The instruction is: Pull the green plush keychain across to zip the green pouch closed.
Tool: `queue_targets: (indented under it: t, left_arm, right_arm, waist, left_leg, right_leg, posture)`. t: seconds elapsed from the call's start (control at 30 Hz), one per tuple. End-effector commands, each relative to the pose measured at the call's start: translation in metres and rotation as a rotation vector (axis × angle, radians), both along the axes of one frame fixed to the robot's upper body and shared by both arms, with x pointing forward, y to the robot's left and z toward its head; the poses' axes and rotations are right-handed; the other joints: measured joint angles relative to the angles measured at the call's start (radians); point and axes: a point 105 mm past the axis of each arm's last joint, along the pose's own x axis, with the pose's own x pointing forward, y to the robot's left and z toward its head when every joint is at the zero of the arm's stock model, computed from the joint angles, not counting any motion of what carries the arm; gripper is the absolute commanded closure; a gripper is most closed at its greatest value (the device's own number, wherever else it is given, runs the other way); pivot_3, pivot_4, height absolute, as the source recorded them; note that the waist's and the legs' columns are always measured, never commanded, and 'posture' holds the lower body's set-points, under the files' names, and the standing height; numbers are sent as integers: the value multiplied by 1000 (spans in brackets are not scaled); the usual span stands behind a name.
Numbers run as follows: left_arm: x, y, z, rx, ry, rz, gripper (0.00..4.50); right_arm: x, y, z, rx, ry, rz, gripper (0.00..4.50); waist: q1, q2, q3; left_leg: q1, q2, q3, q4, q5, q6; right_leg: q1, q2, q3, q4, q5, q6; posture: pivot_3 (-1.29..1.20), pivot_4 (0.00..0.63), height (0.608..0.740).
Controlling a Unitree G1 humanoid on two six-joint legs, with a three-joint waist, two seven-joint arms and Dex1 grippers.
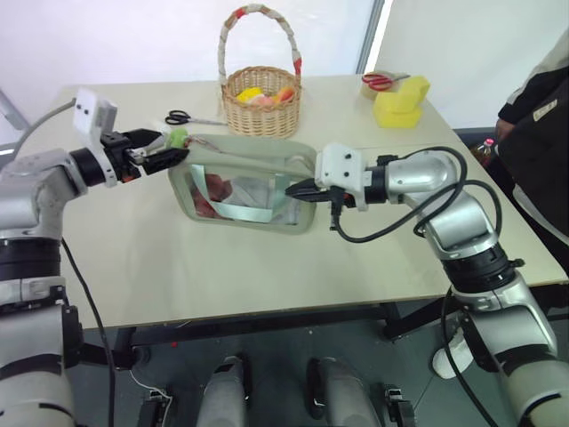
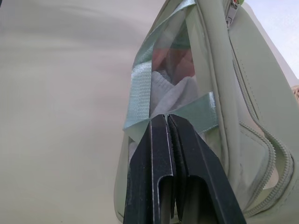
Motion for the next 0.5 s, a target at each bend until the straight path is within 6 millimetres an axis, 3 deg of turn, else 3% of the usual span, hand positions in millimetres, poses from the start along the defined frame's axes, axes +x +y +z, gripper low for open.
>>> queue_targets:
  t: [0.03,0.23,0.37,0.5]
  left_arm:
    - [2,-1,7,17,-37,-3,0]
    - [2,3,15,24,-51,7,0]
    - [-5,10,22,36,-58,7,0]
    - [-12,19,33,50,-79,19,0]
  right_arm:
    - [-5,4,19,23,-73,27,4427]
    - [-5,3,30,54,-74,18,4427]
    - [-13,-1,57,169,22,15,4427]
    - [-8,-7,64,176,14,-41,3160]
  waist:
    - [1,0,0]
    - [2,0,0]
    - [1,0,0]
    - [1,0,0]
  left_leg:
    - [0,0,0,0,0,0]
    - [0,0,0,0,0,0]
    - [0,0,0,0,0,0]
    - [0,0,0,0,-1,-2]
  right_leg:
    - [0,0,0,0,0,0]
    - [0,0,0,0,0,0]
    - [0,0,0,0,0,0]
    - [0,0,0,0,0,0]
  posture:
    - [0,150,740]
    - [0,150,740]
    - [0,150,740]
    - [0,150,740]
